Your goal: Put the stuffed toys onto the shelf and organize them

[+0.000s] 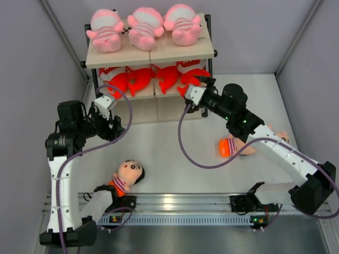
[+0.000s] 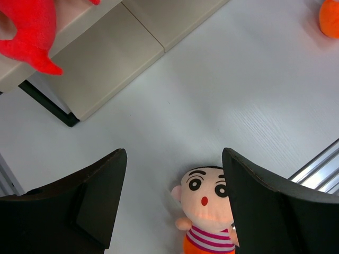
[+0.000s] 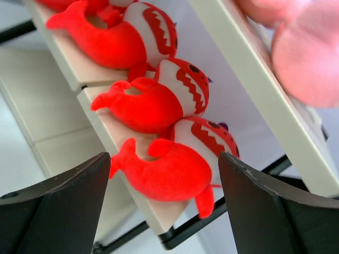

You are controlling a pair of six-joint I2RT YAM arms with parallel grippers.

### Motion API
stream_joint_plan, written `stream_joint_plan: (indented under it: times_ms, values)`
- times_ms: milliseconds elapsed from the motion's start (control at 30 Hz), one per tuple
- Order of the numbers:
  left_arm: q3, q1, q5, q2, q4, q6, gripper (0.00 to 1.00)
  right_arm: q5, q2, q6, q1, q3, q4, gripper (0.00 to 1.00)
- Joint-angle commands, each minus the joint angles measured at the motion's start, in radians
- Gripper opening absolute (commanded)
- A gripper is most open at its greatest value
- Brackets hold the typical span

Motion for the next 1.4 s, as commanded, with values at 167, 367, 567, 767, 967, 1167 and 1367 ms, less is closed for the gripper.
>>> stream_joint_plan:
  times_ms: [167,367,567,767,967,1167,1367]
  values:
    - [-0.030,0.001,0.012,-0.027,0.001,0.005,0.79,0.330,-0.103,0.764,0.005,0.016,-0.013,0.83]
    - [-0.095,0.001,-0.017,-0.052,0.001,0.018,0.79,0.696,-0.166,1.178,-0.016,-0.048,-0.348,0.83]
    - [-0.158,0.001,-0.054,-0.080,0.001,0.030,0.79,0.830,-0.273,1.504,-0.120,-0.274,-0.562,0.83]
    - [-0.175,-0.001,-0.050,-0.093,-0.002,0.025,0.79,0.818,-0.298,1.590,-0.180,-0.489,-0.489,0.76]
    - [-0.175,0.001,-0.054,-0.095,-0.012,0.035,0.79,0.818,-0.169,1.457,-0.093,-0.457,-0.462,0.66]
    - [-0.178,0.001,-0.051,-0.093,-0.013,0.038,0.79,0.900,-0.080,1.483,-0.019,-0.421,-0.597,0.65]
    - [-0.185,0.001,-0.056,-0.089,-0.012,0.039,0.79,0.841,-0.074,1.500,0.030,-0.464,-0.590,0.63]
